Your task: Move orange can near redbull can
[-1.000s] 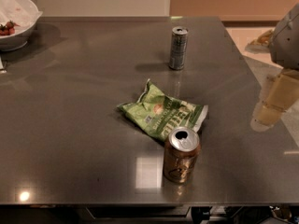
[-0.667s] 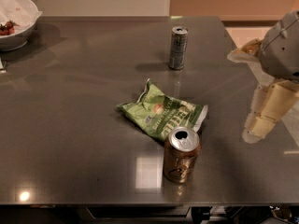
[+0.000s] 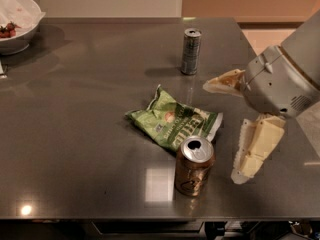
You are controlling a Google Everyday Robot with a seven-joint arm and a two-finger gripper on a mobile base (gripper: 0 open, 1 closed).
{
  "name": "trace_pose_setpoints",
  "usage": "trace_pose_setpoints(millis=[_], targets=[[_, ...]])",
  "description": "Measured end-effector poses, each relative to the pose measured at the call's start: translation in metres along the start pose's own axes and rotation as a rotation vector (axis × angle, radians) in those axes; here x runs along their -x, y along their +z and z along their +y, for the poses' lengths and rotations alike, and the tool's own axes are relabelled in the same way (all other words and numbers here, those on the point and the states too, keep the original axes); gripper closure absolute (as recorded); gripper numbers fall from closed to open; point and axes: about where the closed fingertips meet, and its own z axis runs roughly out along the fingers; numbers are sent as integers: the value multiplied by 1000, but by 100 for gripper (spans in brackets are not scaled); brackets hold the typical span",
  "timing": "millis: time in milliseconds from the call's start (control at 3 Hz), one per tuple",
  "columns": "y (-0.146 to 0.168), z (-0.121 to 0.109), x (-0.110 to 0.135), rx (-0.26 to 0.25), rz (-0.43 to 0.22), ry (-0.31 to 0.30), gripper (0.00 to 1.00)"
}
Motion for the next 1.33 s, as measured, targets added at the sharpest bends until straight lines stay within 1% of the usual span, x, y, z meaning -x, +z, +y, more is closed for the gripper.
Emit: trace_pose_setpoints(millis=[333,667,1000,1333], targets=[[28,9,7,63,-39,-28,0],[45,18,11,100,-66,-53,0],[54,27,14,123,-91,-86,0],[60,35,18,140,-104,-115,17]])
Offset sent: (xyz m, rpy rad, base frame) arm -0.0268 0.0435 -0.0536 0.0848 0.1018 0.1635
